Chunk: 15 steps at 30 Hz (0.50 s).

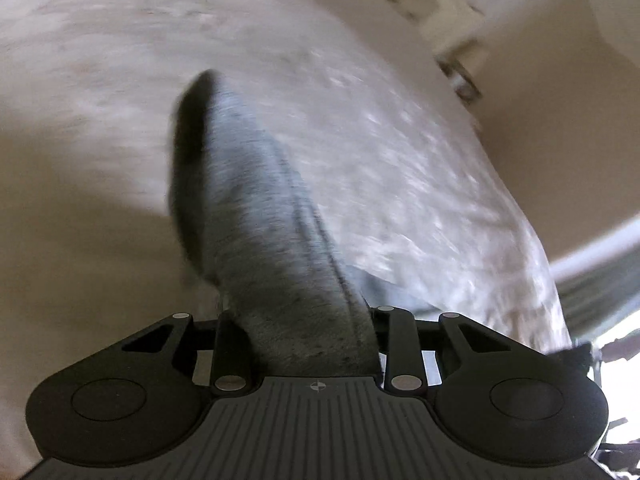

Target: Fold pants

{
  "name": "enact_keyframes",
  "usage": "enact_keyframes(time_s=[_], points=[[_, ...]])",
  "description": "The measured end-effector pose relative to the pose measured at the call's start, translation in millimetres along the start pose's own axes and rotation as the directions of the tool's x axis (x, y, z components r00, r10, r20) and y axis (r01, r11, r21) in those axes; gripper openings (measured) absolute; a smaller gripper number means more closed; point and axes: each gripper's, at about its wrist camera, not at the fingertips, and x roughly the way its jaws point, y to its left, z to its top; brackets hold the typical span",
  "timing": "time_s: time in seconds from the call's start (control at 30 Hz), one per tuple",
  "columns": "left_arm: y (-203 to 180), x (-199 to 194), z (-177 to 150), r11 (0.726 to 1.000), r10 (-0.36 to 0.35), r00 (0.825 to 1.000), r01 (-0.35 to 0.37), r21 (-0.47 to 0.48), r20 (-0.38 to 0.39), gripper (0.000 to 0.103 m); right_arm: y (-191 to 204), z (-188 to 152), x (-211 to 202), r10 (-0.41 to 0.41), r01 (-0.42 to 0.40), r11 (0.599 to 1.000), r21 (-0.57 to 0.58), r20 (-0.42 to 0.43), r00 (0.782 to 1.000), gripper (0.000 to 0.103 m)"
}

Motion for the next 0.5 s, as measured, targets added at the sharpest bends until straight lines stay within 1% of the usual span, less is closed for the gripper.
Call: enact_keyframes(time_s=[0.07, 0.2, 0.27, 0.3, 0.37, 0.4, 0.43, 0.47, 0.5], points=[[-34, 31, -6, 0.998, -0.014, 0.999, 0.017, 0.053, -0.041, 0.031, -19, 6, -12, -0.006, 0.006, 1.0, 0.005, 0.008, 1.0, 0.044], [-88, 104, -28, 0.989, -0.003, 0.991, 0.023, 0.144, -0.137, 0.033, -57, 15, -35, -0.027, 0.027, 0.999, 0.025, 0.023, 0.999, 0.044], [-110, 138, -38, 0.982, 0.036, 0.985, -0.004, 0.188, -0.17, 0.044, -76, 18, -46, -0.046, 0.046, 0.999, 0.027, 0.027, 0.999, 0.044], [-115, 142, -46, 0.981, 0.03, 0.983, 0.006, 0.195, -0.182, 0.045, -85, 19, -51, -0.058, 0.058, 0.998, 0.026, 0.027, 0.998, 0.044], [-128, 150, -52, 0.981, -0.007, 0.982, 0.044, 0.188, -0.188, 0.048, -104, 21, -65, -0.074, 0.074, 0.997, 0.023, 0.031, 0.997, 0.043], [-134, 148, -55, 0.98, -0.018, 0.984, 0.053, 0.193, -0.18, 0.049, -110, 22, -69, -0.092, 0.092, 0.996, 0.023, 0.03, 0.995, 0.044], [-142, 147, -56, 0.976, -0.023, 0.986, 0.058, 0.21, -0.163, 0.053, -117, 23, -73, -0.115, 0.114, 0.993, 0.019, 0.029, 0.993, 0.044], [-148, 143, -56, 0.971, -0.024, 0.989, 0.057, 0.231, -0.143, 0.057, -125, 25, -77, -0.114, 0.114, 0.993, 0.017, 0.029, 0.993, 0.044], [-153, 141, -55, 0.969, -0.023, 0.992, 0.053, 0.242, -0.125, 0.058, -131, 26, -79, -0.109, 0.109, 0.994, 0.021, 0.03, 0.994, 0.044]])
